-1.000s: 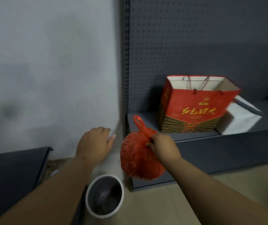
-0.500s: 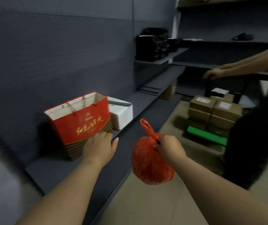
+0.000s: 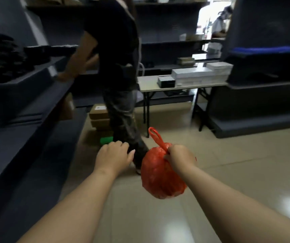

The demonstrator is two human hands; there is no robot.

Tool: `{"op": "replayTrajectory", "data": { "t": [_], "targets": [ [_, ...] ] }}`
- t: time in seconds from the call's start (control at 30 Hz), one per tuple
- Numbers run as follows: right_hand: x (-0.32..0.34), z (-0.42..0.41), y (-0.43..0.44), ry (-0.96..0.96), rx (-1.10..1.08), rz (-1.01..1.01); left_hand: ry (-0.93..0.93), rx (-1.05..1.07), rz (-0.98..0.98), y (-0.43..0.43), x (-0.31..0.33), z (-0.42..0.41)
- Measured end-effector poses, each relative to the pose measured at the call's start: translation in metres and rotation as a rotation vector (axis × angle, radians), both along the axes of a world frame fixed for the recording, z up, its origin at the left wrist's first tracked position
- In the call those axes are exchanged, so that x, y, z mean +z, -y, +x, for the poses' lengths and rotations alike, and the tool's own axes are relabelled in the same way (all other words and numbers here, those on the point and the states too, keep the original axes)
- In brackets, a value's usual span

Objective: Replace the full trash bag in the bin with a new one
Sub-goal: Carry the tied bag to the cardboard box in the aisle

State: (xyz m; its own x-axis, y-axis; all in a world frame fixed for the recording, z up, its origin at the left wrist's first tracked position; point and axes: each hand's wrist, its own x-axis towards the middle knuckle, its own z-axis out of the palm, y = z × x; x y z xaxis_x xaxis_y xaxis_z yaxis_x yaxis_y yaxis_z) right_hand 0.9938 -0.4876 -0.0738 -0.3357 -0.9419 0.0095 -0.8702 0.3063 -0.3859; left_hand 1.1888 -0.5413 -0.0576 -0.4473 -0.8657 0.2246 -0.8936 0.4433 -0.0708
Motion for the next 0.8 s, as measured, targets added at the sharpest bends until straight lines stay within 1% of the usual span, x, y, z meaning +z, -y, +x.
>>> {"op": "replayTrajectory", "data": {
  "t": [0.1,0.33,0.57,0.8],
  "targets": [
    [-0.005,-0.086,-0.024,-0.040,-0.119,0.021,0.050,-0.114,0.014,0.003,-0.002,-0.097],
    [-0.010,-0.258,-0.097,-0.059,-0.429,0.049,0.048,-0.429,0.068,-0.019,-0.005,-0.304],
    [-0.015,-0.384,-0.183,0.039,-0.780,0.055,0.085,-0.725,0.099,-0.061,0.001,-0.485],
    [-0.020,-0.493,-0.248,0.049,-1.092,0.101,0.140,-0.952,0.134,-0.101,-0.008,-0.653]
  ]
}}
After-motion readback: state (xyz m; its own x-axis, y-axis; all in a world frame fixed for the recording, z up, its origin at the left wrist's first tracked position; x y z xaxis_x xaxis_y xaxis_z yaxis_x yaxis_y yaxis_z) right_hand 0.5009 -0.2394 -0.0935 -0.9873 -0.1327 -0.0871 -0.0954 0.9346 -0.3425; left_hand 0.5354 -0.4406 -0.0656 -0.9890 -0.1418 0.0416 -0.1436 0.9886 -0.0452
